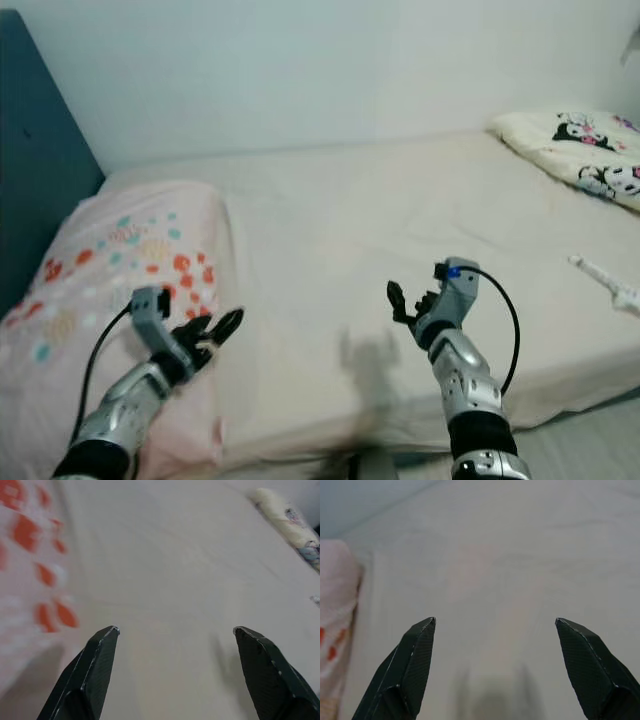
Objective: Clean up the room
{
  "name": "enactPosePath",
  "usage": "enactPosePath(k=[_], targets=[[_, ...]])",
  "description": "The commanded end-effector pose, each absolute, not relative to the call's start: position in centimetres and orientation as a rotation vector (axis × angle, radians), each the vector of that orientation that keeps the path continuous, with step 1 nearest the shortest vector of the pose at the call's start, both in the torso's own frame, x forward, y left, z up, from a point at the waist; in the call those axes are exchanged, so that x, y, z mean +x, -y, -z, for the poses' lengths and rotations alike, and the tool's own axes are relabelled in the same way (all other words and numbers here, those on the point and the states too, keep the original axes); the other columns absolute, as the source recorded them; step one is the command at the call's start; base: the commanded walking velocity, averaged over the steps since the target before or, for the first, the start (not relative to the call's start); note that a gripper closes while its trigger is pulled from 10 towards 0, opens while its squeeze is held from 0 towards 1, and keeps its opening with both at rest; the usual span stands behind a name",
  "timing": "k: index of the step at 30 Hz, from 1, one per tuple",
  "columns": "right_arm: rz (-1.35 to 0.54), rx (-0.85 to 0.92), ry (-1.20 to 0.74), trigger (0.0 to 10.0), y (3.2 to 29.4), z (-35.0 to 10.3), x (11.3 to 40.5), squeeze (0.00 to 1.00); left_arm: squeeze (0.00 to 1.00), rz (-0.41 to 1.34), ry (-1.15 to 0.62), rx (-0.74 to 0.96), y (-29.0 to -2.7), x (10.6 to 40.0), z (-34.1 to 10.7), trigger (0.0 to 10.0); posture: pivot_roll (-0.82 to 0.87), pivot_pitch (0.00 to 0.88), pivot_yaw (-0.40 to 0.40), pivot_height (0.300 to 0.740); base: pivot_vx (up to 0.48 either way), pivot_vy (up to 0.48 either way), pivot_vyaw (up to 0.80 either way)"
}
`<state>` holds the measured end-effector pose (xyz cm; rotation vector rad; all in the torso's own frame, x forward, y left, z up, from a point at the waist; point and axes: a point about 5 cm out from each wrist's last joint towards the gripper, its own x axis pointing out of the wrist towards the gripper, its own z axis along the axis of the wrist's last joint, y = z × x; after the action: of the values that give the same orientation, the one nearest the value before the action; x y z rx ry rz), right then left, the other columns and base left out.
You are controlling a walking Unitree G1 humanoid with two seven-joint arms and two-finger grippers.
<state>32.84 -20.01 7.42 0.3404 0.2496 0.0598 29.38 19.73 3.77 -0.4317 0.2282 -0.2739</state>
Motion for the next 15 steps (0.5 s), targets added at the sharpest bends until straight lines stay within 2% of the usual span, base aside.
enactPosePath(k=[1, 3, 12, 15], targets=[[-0.06, 0.344, -0.257, 10.0, 19.9, -7.0, 32.6, 0.0, 0.0, 0.256, -0.253, -0.406, -20.4, 28.9, -3.3, 10.0, -0.06, 0.0, -0.039, 0.694, -0.48, 0.0, 0.0], [-0.06, 0.345, -0.26, 10.0, 19.9, -6.8, 32.6, 0.0, 0.0, 0.247, -0.261, -0.397, -20.6, 28.5, -2.9, 10.0, -0.06, 0.0, -0.038, 0.699, -0.48, 0.0, 0.0], [-0.037, 0.349, -0.331, 10.0, 20.0, -4.6, 31.7, 0.0, 0.0, 0.149, -0.374, -0.333, -22.0, 26.2, 0.2, 10.0, -0.05, 0.0, -0.037, 0.734, 0.0, 0.0, 0.0], [0.019, 0.308, -0.453, 10.0, 20.6, -1.3, 29.5, 0.0, 0.0, 0.022, -0.508, -0.266, -23.3, 24.4, 2.4, 10.0, -0.05, 0.0, -0.038, 0.74, 0.0, 0.0, 0.0]])
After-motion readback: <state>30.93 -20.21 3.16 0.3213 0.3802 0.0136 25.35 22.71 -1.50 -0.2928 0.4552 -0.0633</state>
